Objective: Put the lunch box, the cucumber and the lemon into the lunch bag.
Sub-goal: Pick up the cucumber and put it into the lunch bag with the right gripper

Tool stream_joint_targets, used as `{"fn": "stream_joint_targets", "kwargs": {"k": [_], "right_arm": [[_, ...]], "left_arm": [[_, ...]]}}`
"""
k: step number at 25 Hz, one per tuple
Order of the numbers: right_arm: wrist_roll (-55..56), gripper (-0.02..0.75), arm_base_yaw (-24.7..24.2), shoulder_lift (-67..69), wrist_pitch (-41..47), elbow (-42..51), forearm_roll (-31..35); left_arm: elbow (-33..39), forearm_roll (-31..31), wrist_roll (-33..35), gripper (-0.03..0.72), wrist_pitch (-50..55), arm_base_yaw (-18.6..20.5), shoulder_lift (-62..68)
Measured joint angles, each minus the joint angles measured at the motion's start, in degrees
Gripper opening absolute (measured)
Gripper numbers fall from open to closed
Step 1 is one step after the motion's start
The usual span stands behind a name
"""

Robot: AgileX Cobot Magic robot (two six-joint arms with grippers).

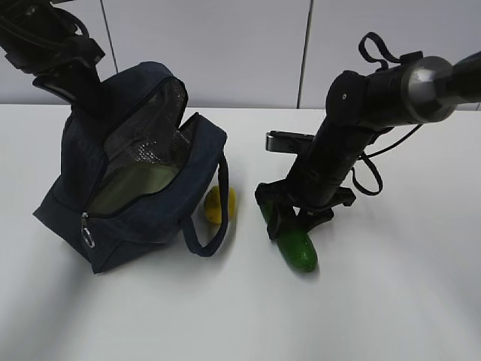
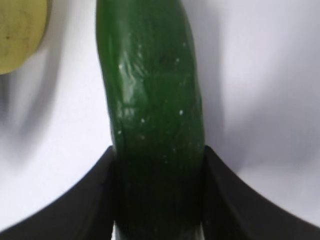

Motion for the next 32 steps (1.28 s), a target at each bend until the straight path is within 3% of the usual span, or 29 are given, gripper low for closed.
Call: {"fn": "stream_joint_targets", "kwargs": {"k": [8, 19, 32], "right_arm": [[-1.93, 0.321, 0.0, -0.81, 5.33, -4.66, 0.75], [-16.68, 0.317, 0.0, -8.33, 8.06, -5.56, 22.1], [-20.85, 0.302, 0.0, -14.05, 10.37, -3.22, 30.34]], "left_arm": [[0.0, 0.0, 0.0, 0.006, 0.09, 0.0, 0.0], [0.0, 0.1, 0.0, 0.006, 0.09, 0.0, 0.0], [0.0, 0.1, 0.0, 0.006, 0.09, 0.0, -0.09]]}}
